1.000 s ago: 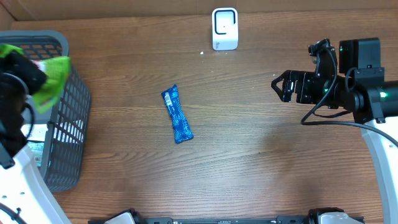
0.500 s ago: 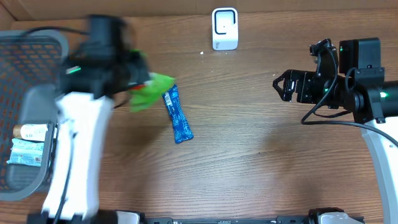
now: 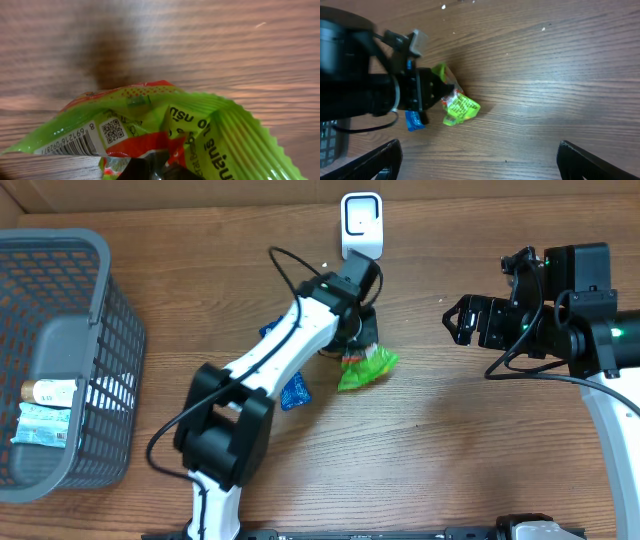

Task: Scan the item barcode
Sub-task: 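Place the green bag on the table right of the blue bar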

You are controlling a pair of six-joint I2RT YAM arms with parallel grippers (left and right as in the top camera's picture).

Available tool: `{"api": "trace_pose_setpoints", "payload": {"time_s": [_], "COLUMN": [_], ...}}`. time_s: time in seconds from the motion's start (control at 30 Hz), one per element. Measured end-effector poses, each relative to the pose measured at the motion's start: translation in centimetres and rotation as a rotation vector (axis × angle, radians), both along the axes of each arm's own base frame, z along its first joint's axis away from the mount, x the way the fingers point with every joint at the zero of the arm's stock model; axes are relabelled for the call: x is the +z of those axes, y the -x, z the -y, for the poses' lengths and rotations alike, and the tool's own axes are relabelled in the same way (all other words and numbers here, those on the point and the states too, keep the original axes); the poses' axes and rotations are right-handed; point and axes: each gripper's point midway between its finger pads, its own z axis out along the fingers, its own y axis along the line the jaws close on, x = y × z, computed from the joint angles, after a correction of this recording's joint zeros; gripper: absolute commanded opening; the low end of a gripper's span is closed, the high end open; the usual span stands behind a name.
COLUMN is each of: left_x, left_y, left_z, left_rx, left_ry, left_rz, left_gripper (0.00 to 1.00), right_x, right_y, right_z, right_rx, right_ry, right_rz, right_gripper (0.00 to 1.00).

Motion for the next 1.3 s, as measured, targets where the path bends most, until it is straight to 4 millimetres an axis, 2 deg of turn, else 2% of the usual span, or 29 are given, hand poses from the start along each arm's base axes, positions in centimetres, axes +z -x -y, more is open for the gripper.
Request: {"api": "trace_pose_setpoints", "payload": {"time_s": [0.1,0.13,0.2,0.23,0.3,0.43,0.53,0.73,0.8,0.93,1.07,1.17,1.3], "left_x": [-1.2,-1.2,-1.1,-1.1,-1.0,-1.0,0.1,6.1,9.3,15.5,21.6,26.4,30.0], "left_y": [0.2,0.2,0.0,-0.2,-0.2,-0.1,0.0,-1.5,-2.1,-2.7,-3.4,-3.2,-3.4], "left_z": [-0.3,-0.3,-0.3,-0.3,-0.2,-0.2,-0.6,-1.8,-2.8,-5.5,-8.2,-11.2,-14.4], "left_rx": [0.012,0.014,0.005,0.003,-0.009,-0.040,-0.052,-0.064,-0.061,-0.033,-0.001,0.045,0.100], "left_ry": [-0.013,-0.013,-0.008,-0.006,-0.003,-0.003,-0.016,-0.018,-0.015,-0.007,0.019,0.039,0.056], "left_rz": [-0.031,-0.031,-0.022,-0.018,-0.016,-0.017,-0.030,-0.007,0.013,0.065,0.178,0.281,0.391], "left_gripper": [0.05,0.13,0.38,0.47,0.57,0.64,0.65,0.64,0.65,0.66,0.72,0.75,0.74], "right_x": [-0.5,-0.8,-1.4,-1.7,-2.2,-2.5,-2.3,-2.3,-2.3,-2.1,-1.5,-1.4,-1.4], "right_y": [0.0,-0.1,-0.3,-0.4,-0.6,-1.1,-1.4,-1.5,-1.5,-1.8,-2.2,-2.2,-2.2], "right_z": [0.0,0.1,0.0,0.0,0.0,0.0,0.0,-0.1,-0.1,-0.3,-0.9,-1.1,-1.2], "right_rx": [-0.002,-0.003,-0.005,-0.006,-0.008,-0.017,-0.023,-0.030,-0.030,-0.023,-0.006,-0.003,-0.008], "right_ry": [0.004,0.005,0.006,0.007,0.007,0.002,-0.003,-0.008,-0.008,-0.020,-0.051,-0.070,-0.081], "right_rz": [-0.023,-0.034,-0.057,-0.065,-0.081,-0.084,-0.074,-0.072,-0.073,-0.057,-0.030,-0.032,-0.037], "right_gripper": [0.99,0.99,0.99,0.99,0.97,0.97,0.97,0.97,0.97,0.97,0.97,0.97,0.97]}}
